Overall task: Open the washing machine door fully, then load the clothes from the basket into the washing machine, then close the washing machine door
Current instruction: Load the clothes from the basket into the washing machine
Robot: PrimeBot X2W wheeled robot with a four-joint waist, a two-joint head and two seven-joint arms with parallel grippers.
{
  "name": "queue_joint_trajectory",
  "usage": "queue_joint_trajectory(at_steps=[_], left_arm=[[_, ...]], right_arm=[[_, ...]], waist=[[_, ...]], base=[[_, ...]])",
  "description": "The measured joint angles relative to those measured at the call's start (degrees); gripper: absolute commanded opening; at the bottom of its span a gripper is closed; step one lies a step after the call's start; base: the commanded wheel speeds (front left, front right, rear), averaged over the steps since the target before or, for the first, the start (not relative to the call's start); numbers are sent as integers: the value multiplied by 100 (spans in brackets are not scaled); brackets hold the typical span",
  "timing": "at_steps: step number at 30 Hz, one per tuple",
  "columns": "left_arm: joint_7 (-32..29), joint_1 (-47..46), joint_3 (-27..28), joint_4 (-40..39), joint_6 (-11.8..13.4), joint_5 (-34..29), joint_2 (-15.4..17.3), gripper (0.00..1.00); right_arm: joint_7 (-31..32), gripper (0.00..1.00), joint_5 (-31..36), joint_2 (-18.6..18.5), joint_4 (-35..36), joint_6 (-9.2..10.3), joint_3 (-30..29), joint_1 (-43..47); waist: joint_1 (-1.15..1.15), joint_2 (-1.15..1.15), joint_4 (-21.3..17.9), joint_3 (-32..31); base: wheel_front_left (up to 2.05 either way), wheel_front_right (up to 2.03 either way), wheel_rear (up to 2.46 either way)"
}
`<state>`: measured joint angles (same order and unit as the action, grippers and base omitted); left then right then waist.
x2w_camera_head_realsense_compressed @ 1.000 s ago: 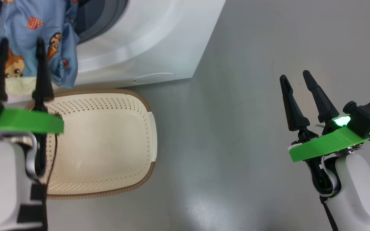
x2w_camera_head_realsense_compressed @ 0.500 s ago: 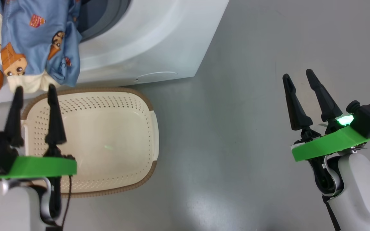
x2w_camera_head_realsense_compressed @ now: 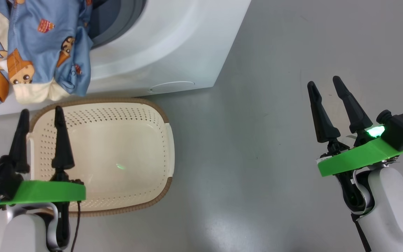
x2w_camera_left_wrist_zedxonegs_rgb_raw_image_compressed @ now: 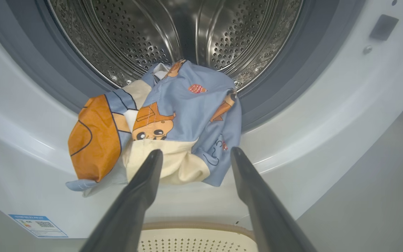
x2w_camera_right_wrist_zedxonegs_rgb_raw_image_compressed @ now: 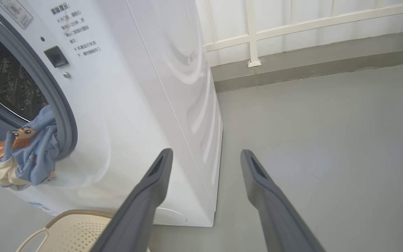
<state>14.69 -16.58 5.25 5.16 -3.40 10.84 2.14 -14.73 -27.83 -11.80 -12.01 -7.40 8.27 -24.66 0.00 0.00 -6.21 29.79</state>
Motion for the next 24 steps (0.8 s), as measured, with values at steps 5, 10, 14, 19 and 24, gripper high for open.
queue_joint_trajectory(at_steps=[5, 10, 14, 19, 24], left_arm=[[0, -36, 226, 286, 12, 82, -4, 100], [0, -369, 449, 731, -16, 131, 56, 100], [0, -681, 502, 1261, -141, 244, 208, 100], [-9, -1117, 497, 1953, -213, 379, 449, 100], [-109, -1607, 332, 2508, -304, 466, 600, 100]], right_arm=[[0, 100, 0, -1, -15, 0, 9, 0], [0, 100, 0, 15, -16, 0, 12, -1], [0, 100, -1, 29, -21, 0, 13, -1], [0, 100, -7, 51, -25, 0, 18, -2], [0, 100, -7, 57, -23, 0, 5, -3]], waist=[[0, 0, -24, -11], [0, 0, -72, 18], [0, 0, -123, 34], [0, 0, -204, 51], [0, 0, -262, 110]], base=[[0, 0, 0], [0, 0, 0], [0, 0, 0], [0, 0, 0], [0, 0, 0]])
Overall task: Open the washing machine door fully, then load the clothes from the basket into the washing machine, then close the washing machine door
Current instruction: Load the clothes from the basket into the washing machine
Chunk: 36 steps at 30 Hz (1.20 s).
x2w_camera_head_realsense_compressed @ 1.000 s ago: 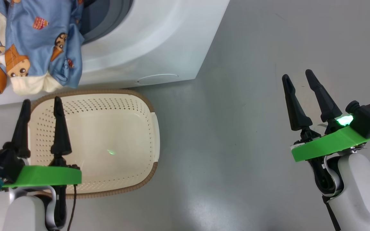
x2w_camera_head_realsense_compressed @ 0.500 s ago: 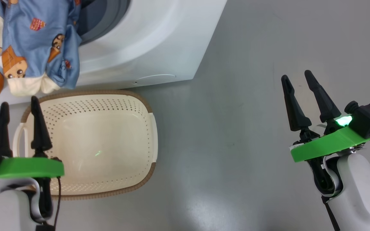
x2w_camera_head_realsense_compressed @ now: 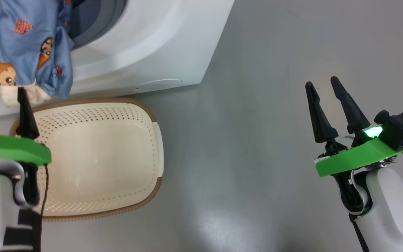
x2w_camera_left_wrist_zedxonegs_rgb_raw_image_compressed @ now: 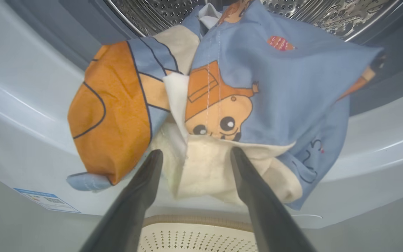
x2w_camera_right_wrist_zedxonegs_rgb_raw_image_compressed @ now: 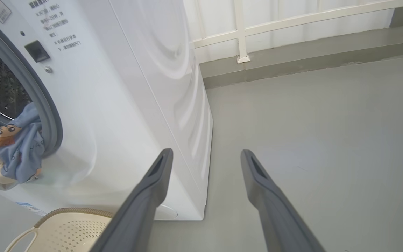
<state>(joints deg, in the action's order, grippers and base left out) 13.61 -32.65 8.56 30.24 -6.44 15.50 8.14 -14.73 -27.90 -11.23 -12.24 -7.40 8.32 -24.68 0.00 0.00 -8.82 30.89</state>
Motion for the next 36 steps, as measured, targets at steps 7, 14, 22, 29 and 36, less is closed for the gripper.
queue_joint_trajectory(at_steps=[7, 14, 22, 29, 36], left_arm=[[-178, -789, -327, 867, -70, 141, 175, 100], [-227, -1384, -565, 1664, -90, 412, 275, 100], [11, -1731, -922, 2028, -90, 604, 355, 100], [60, -1810, -1222, 2098, -90, 806, 383, 0], [53, -1567, -1162, 1482, -90, 801, 371, 0]], right_arm=[[0, 100, 0, 19, 11, 0, 0, -10], [0, 100, 0, 23, 15, 0, -4, -51], [0, 100, 1, 23, 26, 0, -30, -59], [0, 100, 1, 24, 24, 0, -40, -60], [0, 100, 1, 38, 24, 0, -40, -60]], waist=[[0, 0, -46, 113], [0, 0, -103, 191], [0, 0, -90, 259], [0, 0, -34, 258], [0, 0, 29, 249]], base=[[0, 0, 0], [0, 0, 0], [0, 0, 0], [0, 0, 0], [0, 0, 0]])
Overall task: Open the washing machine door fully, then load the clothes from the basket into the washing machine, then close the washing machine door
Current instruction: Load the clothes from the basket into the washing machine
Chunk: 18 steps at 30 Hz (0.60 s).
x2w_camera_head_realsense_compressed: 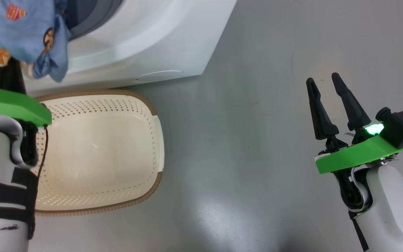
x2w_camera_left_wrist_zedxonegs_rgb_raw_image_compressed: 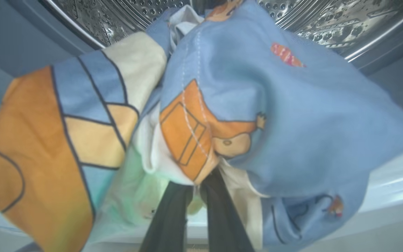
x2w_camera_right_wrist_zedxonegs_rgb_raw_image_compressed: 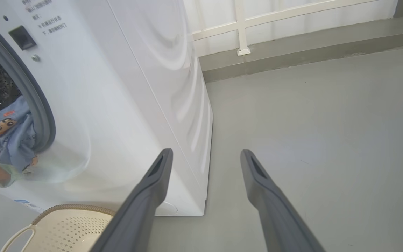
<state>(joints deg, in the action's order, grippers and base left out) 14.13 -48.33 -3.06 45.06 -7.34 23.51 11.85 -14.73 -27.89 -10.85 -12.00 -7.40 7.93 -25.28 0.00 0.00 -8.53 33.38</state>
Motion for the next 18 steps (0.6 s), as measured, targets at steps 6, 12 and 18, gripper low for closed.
queue_joint_trajectory(at_steps=[6, 12, 18], left_arm=[[51, 94, 153, -998, 4, -220, -75, 0], [-64, -334, 49, -758, 41, -260, -140, 0], [-231, -1428, -32, 25, 53, -374, -43, 0]], right_arm=[[0, 100, 0, -1, 1, 0, -9, 0], [0, 100, 0, -19, 10, 0, 42, -42], [0, 100, 0, -21, 33, 0, 77, -188]], waist=[[0, 0, 83, 25], [0, 0, 125, 163], [0, 0, 8, 374]], base=[[0, 0, 0], [0, 0, 0], [0, 0, 0]])
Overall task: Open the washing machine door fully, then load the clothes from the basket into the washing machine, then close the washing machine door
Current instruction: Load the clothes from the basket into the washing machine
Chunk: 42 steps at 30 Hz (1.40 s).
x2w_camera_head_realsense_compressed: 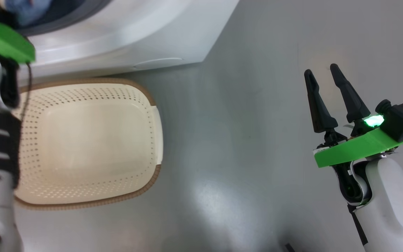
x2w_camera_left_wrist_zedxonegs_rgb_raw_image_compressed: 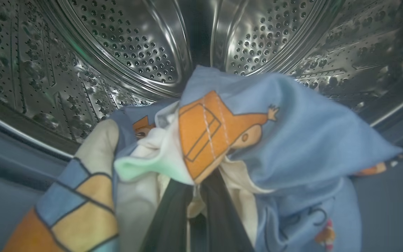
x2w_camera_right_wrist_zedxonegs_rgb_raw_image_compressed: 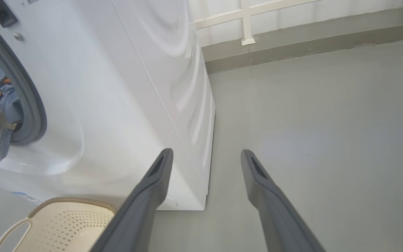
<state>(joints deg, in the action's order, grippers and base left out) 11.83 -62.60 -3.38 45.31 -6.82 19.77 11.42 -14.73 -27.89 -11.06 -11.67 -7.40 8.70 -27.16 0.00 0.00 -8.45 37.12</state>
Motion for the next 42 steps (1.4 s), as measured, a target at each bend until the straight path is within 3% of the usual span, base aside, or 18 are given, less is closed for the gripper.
queue_joint_trajectory(at_steps=[10, 12, 16, 19, 20, 21, 22, 23, 31, 42], left_arm=[[162, -1199, -178, 899, 0, -258, 327, 0], [241, -1417, -190, 725, 3, -409, 389, 0], [283, -1579, 94, -388, 160, -573, 433, 0], [288, -1530, 253, -536, 211, -648, 416, 0], [288, -1472, 278, -524, 212, -693, 410, 10], [288, -1422, 307, -467, 224, -730, 396, 46], [287, -1371, 327, -404, 230, -749, 380, 95], [288, -1339, 341, -319, 230, -761, 367, 100], [286, -1414, 343, 884, 311, -806, 272, 100], [287, -1378, 337, 1156, 243, -806, 241, 100]], right_arm=[[-1, 100, 0, 78, 19, 0, -8, -18], [0, 100, 0, 103, 24, 0, -7, -20], [0, 100, 0, 151, 53, 0, -4, -59], [0, 100, 0, 162, 56, 0, -4, -135], [0, 100, 0, 166, 55, 0, -4, -136], [0, 100, 0, 172, 53, 0, -4, -136], [0, 100, 0, 177, 52, 0, -4, -136], [0, 100, 0, 177, 51, 0, -4, -136], [0, 100, 0, 181, 8, 0, -2, -136], [0, 100, 0, 178, -69, 0, 7, -135]], waist=[[0, 0, -391, 291], [0, 0, -460, 358], [0, 0, -559, 492], [0, 0, -614, 562], [0, 0, -625, 575], [0, 0, -631, 582], [0, 0, -630, 581], [0, 0, -625, 578], [0, 0, -542, 515], [0, 0, -470, 244]], base=[[0, 0, 0], [0, 0, 0], [0, 0, 0], [0, 0, 0], [0, 0, 0], [0, 0, 0], [0, 0, 0], [0, 0, 0], [0, 0, 0], [0, 0, 0]])
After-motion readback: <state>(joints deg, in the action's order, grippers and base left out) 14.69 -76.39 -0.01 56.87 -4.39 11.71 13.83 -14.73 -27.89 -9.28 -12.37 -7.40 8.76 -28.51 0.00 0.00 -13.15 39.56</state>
